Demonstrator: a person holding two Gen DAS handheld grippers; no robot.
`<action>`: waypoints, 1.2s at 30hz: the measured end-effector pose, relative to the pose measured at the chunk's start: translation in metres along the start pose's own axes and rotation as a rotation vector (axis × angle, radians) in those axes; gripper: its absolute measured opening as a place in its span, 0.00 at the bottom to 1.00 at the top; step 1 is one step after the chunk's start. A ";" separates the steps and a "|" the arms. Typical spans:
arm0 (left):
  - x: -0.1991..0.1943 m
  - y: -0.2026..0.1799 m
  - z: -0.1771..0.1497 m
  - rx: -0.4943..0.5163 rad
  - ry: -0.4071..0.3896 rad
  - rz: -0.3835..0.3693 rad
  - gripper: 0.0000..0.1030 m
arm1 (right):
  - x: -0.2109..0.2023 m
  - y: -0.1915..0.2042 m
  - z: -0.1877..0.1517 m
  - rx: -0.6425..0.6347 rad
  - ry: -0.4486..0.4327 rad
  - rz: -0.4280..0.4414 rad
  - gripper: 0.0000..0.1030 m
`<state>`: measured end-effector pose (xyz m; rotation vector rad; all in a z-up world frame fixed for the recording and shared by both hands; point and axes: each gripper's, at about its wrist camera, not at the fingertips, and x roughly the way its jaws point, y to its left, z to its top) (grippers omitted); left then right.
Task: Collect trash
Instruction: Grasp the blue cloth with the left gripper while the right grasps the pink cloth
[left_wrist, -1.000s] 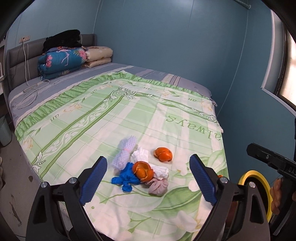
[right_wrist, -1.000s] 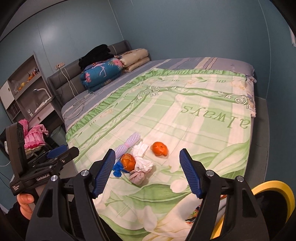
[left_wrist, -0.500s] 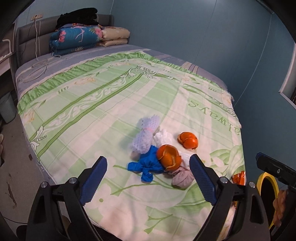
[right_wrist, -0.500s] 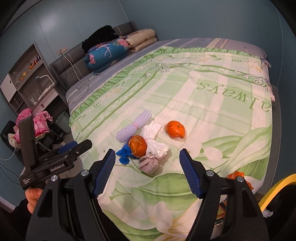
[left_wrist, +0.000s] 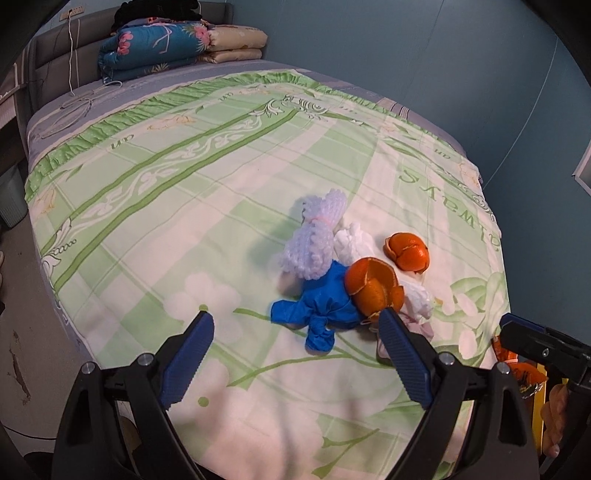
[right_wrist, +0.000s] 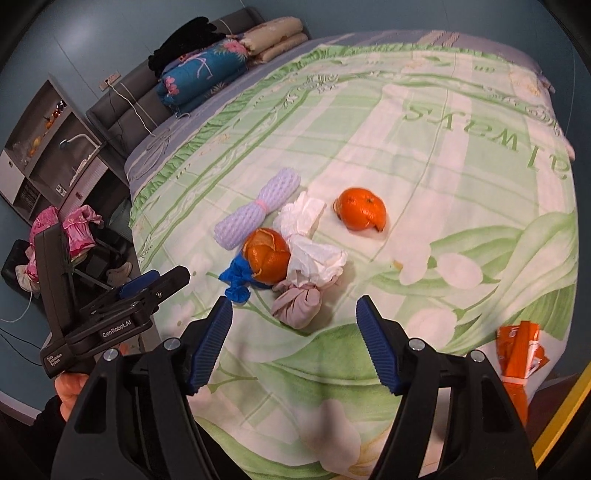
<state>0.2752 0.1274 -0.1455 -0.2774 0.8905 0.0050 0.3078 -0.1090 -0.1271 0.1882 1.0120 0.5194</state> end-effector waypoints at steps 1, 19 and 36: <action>0.003 0.000 0.000 0.001 0.006 0.000 0.84 | 0.005 -0.002 0.000 0.013 0.015 0.005 0.62; 0.044 -0.006 -0.001 0.061 0.091 -0.001 0.72 | 0.069 -0.026 0.005 0.202 0.195 0.123 0.49; 0.075 -0.013 -0.002 0.091 0.182 -0.052 0.20 | 0.094 -0.031 0.009 0.244 0.233 0.123 0.32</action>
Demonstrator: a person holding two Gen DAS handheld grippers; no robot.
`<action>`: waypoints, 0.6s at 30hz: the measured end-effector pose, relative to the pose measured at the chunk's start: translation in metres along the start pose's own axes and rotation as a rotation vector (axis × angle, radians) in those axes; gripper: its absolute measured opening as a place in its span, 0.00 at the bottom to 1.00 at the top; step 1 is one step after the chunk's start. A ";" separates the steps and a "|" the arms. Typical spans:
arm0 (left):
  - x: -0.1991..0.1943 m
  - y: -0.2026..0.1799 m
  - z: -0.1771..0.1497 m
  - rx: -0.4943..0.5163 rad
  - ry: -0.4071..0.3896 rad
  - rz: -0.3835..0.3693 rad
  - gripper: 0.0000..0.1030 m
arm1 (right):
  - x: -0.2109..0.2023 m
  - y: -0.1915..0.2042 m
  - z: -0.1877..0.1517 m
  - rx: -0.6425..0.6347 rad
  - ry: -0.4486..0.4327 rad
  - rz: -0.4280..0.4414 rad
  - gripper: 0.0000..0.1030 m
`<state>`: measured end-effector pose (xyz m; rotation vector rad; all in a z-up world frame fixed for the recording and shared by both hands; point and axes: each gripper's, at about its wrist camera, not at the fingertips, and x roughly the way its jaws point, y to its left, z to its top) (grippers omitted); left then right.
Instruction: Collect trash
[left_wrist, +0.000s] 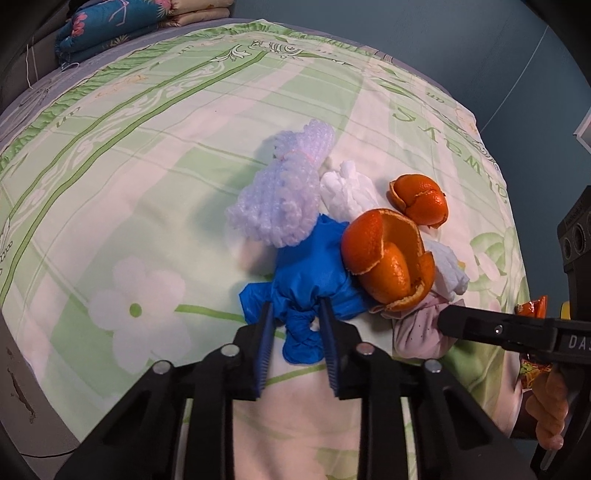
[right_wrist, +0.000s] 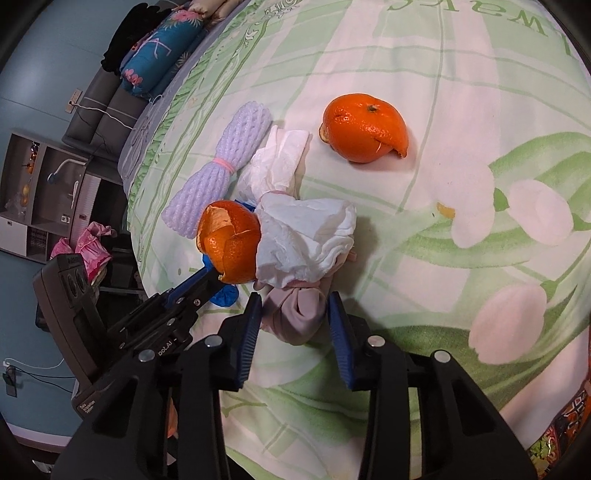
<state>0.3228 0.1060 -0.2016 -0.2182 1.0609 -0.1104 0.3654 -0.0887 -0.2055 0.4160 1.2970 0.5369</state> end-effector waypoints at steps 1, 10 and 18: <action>0.000 -0.001 0.000 0.005 0.001 -0.001 0.17 | 0.000 0.001 0.000 -0.005 0.001 0.001 0.30; -0.006 -0.001 -0.001 0.001 -0.006 -0.022 0.12 | -0.006 0.010 -0.002 -0.043 -0.023 -0.026 0.19; -0.022 0.000 -0.004 -0.010 -0.025 -0.037 0.11 | -0.017 0.018 -0.005 -0.082 -0.055 -0.037 0.09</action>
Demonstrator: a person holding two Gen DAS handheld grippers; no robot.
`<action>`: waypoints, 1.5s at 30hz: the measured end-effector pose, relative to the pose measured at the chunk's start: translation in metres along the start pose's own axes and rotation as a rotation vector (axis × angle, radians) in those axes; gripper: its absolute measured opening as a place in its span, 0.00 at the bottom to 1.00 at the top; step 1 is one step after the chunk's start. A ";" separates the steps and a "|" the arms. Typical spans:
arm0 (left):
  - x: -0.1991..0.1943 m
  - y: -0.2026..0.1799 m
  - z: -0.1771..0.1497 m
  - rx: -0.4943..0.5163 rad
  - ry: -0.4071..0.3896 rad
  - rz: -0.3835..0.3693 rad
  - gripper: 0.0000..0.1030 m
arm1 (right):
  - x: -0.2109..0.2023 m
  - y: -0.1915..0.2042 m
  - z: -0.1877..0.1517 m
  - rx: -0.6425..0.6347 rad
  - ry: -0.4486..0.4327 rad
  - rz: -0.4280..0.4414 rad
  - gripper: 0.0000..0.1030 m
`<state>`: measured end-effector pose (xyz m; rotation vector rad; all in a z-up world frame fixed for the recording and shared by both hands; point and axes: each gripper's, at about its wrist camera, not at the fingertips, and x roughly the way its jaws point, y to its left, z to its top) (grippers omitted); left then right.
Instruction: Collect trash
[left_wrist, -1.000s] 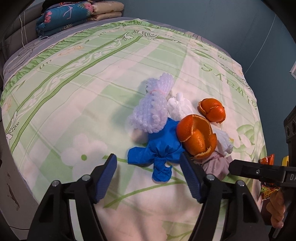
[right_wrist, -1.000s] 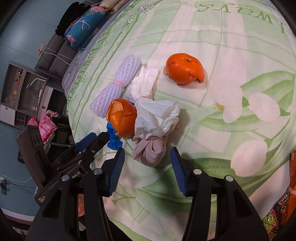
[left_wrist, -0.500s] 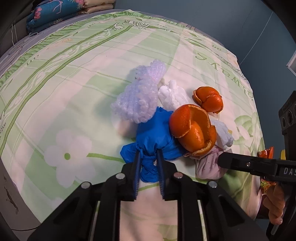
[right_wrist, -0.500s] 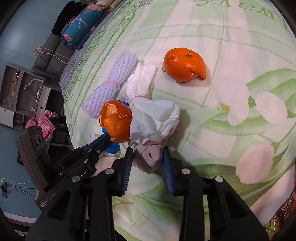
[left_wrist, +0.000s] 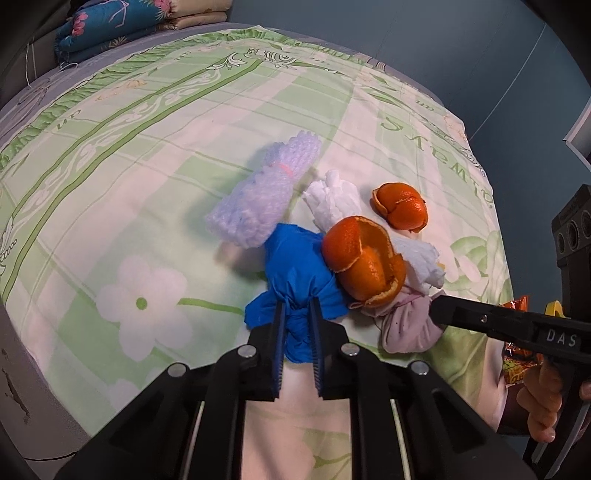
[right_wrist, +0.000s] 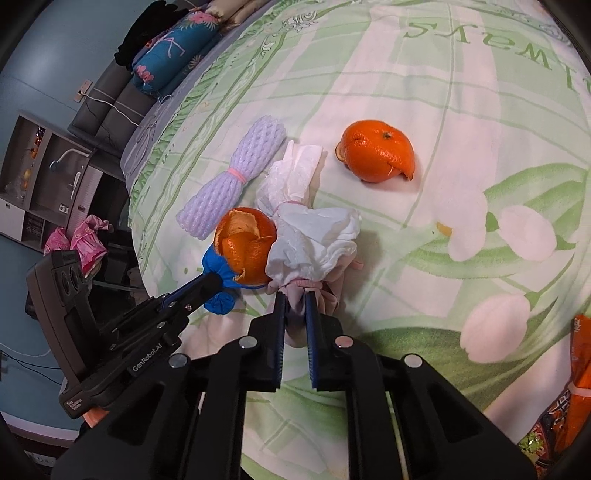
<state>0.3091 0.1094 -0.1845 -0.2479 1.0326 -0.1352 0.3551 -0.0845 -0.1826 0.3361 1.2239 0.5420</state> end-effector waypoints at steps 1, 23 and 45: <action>-0.002 0.000 0.000 0.001 -0.004 0.001 0.11 | -0.001 0.001 0.000 -0.009 -0.004 -0.003 0.09; -0.058 0.016 -0.015 -0.006 -0.077 0.010 0.11 | -0.045 0.013 -0.012 -0.054 -0.077 0.000 0.07; -0.101 -0.003 -0.018 0.028 -0.152 0.015 0.11 | -0.104 0.013 -0.033 -0.101 -0.167 0.006 0.03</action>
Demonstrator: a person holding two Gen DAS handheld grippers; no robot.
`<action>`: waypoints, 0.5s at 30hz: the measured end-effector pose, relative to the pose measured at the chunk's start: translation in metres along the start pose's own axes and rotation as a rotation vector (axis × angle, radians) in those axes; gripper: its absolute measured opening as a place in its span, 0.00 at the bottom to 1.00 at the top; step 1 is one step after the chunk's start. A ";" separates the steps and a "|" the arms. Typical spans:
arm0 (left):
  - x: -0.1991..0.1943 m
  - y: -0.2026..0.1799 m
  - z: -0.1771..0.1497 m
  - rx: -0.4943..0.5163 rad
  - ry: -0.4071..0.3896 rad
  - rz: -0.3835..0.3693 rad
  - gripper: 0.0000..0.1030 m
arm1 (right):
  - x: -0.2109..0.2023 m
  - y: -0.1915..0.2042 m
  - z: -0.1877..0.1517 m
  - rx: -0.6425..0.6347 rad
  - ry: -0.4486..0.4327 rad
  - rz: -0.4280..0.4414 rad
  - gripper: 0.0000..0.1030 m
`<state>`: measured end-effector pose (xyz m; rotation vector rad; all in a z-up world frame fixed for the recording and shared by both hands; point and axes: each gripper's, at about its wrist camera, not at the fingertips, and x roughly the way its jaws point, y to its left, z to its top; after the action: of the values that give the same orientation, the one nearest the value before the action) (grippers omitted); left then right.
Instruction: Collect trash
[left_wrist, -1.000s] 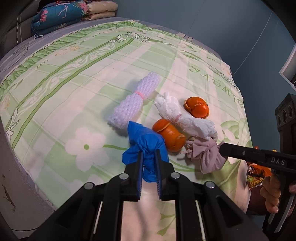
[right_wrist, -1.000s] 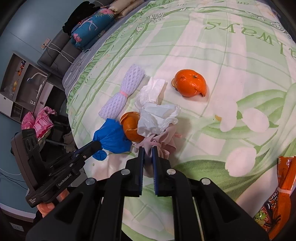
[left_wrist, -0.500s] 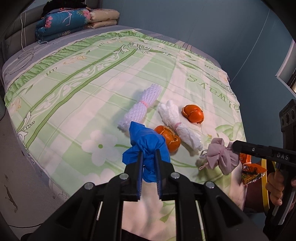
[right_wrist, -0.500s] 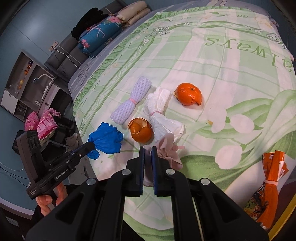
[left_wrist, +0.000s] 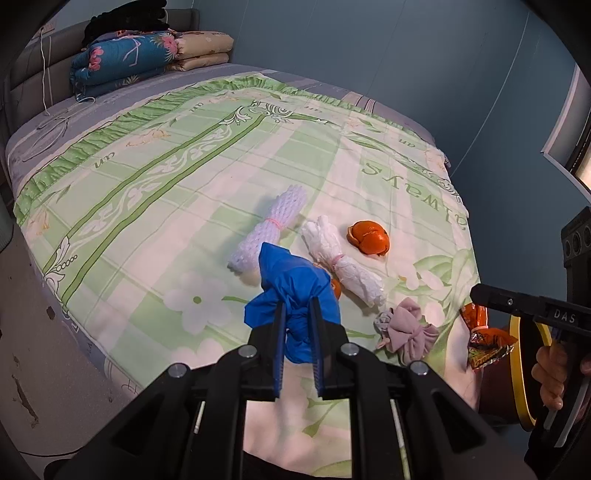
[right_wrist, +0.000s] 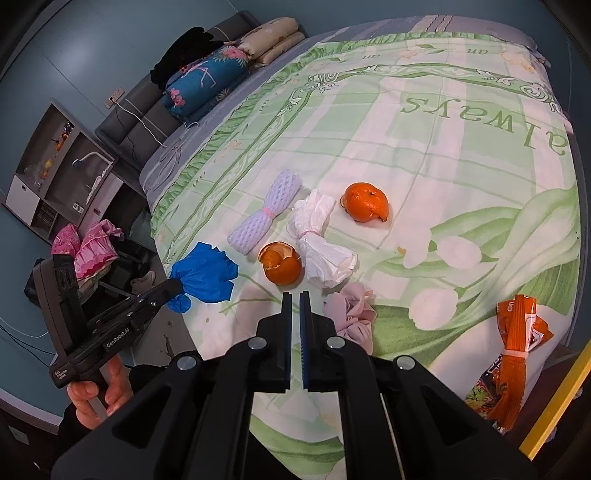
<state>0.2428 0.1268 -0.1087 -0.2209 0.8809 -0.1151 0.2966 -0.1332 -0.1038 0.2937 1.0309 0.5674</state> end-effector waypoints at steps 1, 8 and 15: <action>-0.001 0.000 0.000 0.000 -0.001 -0.001 0.11 | 0.000 -0.001 -0.001 -0.001 0.002 0.002 0.03; -0.002 -0.002 0.001 -0.006 0.000 -0.008 0.11 | 0.009 -0.010 -0.008 -0.013 0.045 -0.034 0.04; -0.001 -0.003 0.001 -0.007 0.003 -0.011 0.11 | 0.031 -0.013 -0.016 -0.043 0.090 -0.094 0.47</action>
<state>0.2431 0.1244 -0.1067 -0.2321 0.8833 -0.1232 0.2989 -0.1264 -0.1405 0.1819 1.1120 0.5213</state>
